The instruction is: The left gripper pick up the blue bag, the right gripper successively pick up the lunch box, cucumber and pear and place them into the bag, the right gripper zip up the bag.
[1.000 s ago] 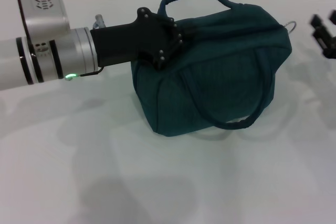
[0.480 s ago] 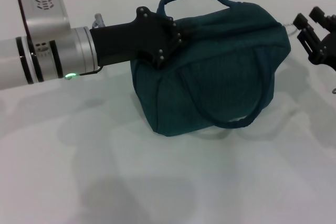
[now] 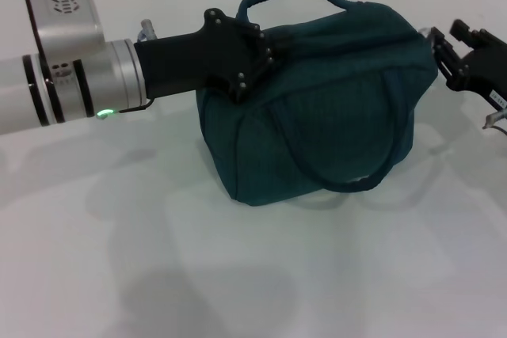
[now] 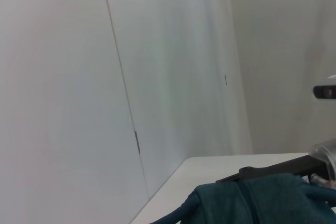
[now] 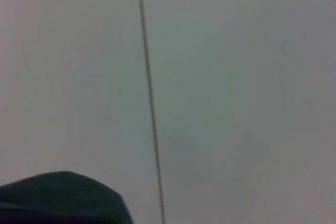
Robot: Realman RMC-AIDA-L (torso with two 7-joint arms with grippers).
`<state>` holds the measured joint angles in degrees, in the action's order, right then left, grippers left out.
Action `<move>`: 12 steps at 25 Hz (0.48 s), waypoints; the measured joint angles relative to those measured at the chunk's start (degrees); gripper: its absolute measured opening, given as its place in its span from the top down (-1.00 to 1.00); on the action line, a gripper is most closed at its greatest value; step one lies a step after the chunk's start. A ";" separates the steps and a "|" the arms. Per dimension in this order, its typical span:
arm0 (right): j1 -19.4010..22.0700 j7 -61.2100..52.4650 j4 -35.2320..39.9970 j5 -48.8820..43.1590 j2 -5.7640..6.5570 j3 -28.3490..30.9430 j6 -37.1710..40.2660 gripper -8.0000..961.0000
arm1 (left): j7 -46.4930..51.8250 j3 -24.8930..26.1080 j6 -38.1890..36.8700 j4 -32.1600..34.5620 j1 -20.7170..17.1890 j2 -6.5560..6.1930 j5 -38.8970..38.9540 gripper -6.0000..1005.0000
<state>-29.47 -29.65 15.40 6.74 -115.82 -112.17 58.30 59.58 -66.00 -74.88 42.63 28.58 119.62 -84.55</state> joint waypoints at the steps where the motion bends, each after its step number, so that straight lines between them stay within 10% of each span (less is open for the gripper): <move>1: 0.15 0.07 0.05 0.11 0.05 0.32 -0.09 0.21 | 0.00 0.00 -0.01 0.00 0.02 0.00 0.01 0.96; 12: 4.67 0.61 -0.55 -1.80 0.35 4.02 8.95 0.21 | 0.00 -0.01 -0.01 0.00 -0.28 -0.01 0.02 0.96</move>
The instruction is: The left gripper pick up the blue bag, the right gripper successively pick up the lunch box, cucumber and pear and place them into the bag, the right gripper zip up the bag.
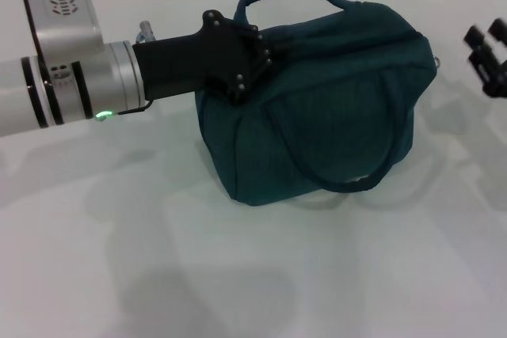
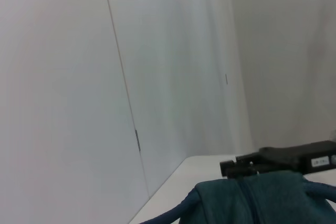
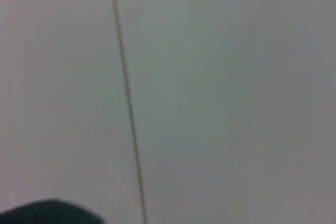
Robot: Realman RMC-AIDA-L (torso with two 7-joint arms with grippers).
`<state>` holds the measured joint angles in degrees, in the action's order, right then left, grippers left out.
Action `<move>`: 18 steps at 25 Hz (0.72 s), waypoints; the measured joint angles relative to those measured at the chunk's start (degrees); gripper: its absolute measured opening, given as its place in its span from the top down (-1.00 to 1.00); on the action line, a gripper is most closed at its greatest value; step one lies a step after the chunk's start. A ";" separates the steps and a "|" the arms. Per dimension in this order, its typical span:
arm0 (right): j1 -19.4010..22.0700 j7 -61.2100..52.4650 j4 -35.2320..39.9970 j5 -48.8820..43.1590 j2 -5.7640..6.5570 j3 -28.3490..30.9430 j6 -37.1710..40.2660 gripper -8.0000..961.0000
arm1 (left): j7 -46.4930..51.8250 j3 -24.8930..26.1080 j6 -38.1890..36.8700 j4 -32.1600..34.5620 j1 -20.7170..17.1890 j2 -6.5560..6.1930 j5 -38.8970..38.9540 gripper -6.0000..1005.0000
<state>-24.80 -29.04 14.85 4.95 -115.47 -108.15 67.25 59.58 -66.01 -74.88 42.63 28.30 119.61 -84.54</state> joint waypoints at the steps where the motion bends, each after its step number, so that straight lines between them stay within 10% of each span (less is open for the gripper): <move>1: 0.08 0.01 -0.07 -1.17 0.03 -0.01 -0.09 0.21 | 0.00 0.01 0.00 0.00 -0.02 0.00 0.00 0.96; 18: -2.25 0.82 -1.40 -10.13 -0.19 -1.29 -2.07 0.21 | 0.00 -0.40 -0.25 -0.53 0.22 0.09 -0.01 0.96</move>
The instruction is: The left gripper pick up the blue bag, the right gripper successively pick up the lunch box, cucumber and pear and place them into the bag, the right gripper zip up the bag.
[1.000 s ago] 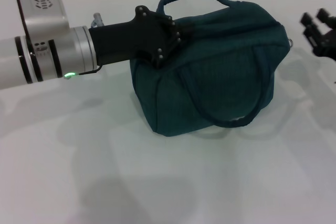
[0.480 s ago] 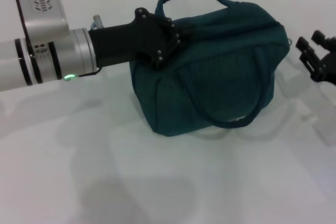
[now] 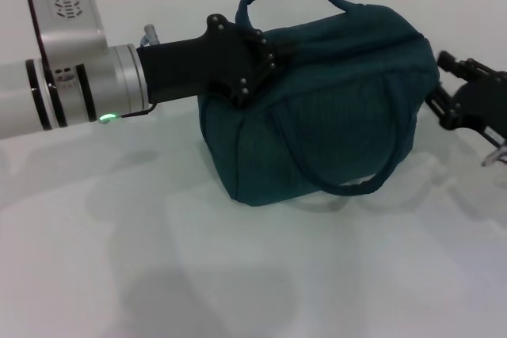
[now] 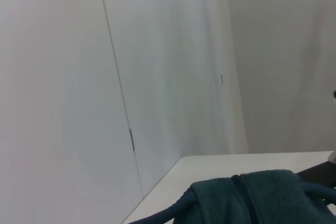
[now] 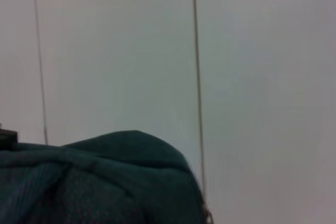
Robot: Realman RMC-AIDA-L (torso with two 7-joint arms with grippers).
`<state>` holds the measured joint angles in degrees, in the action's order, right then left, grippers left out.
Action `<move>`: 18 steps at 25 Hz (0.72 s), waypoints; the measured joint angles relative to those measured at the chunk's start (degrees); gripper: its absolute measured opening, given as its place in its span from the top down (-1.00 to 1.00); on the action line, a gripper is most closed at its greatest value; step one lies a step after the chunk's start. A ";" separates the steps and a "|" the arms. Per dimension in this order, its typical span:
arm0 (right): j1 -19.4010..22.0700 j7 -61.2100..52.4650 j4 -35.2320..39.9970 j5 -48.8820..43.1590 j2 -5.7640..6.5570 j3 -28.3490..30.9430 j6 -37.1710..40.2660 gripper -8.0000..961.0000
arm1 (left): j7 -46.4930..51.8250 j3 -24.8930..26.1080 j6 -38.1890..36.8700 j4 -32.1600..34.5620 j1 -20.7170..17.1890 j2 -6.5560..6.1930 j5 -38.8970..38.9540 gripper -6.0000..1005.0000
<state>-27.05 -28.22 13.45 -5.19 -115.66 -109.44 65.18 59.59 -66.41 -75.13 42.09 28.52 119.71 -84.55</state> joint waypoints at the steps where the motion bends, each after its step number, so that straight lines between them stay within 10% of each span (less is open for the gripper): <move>1: -0.41 0.00 0.06 -0.64 0.01 -0.19 -0.04 0.21 | 0.00 0.02 0.00 0.00 -0.01 0.00 0.00 0.96; 18: 3.62 0.38 0.40 -2.47 0.09 6.81 2.40 0.21 | -0.04 0.40 0.24 0.00 -0.03 0.00 0.06 0.96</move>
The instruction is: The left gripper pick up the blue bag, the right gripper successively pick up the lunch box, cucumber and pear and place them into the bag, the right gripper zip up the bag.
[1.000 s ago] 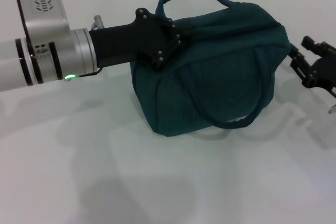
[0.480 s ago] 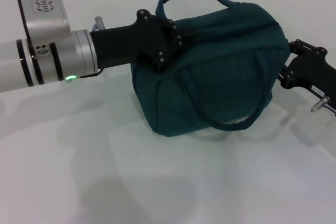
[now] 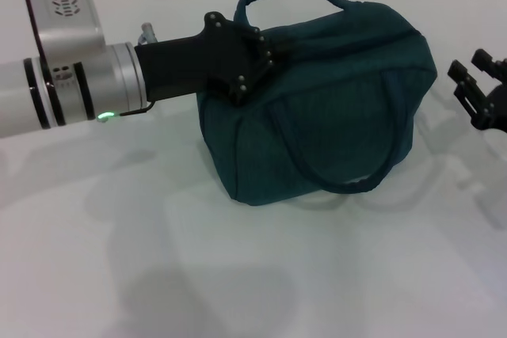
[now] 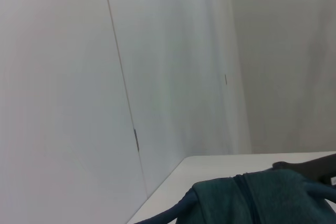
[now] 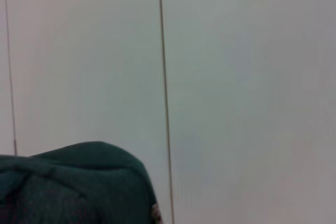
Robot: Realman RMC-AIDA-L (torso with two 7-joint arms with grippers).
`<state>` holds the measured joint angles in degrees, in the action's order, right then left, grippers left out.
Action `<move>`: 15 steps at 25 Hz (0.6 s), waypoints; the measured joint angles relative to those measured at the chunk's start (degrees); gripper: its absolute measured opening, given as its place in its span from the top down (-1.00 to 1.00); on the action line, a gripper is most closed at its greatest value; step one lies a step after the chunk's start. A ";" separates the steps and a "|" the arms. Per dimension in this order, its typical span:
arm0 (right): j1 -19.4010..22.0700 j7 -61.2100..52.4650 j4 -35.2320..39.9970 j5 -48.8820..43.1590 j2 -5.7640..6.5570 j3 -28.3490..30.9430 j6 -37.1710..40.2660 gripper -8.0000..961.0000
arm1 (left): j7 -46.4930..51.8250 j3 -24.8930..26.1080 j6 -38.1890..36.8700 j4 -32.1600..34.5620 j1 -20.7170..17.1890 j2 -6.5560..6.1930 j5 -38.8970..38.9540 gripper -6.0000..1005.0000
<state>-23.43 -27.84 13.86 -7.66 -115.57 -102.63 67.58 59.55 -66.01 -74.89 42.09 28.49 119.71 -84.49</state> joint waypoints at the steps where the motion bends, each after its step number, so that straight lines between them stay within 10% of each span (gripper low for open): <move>1: 0.12 -0.01 -0.20 -0.24 0.01 -0.20 0.36 0.21 | -0.03 -0.04 0.01 0.00 0.03 0.00 0.01 0.96; 15: -2.32 -0.05 0.30 -2.19 -0.26 -3.65 0.29 0.21 | -0.66 -0.35 0.01 0.00 0.25 0.00 0.12 0.96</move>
<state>-25.76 -27.89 14.15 -9.85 -115.83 -106.28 67.88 58.89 -66.36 -74.88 42.10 28.74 119.71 -84.38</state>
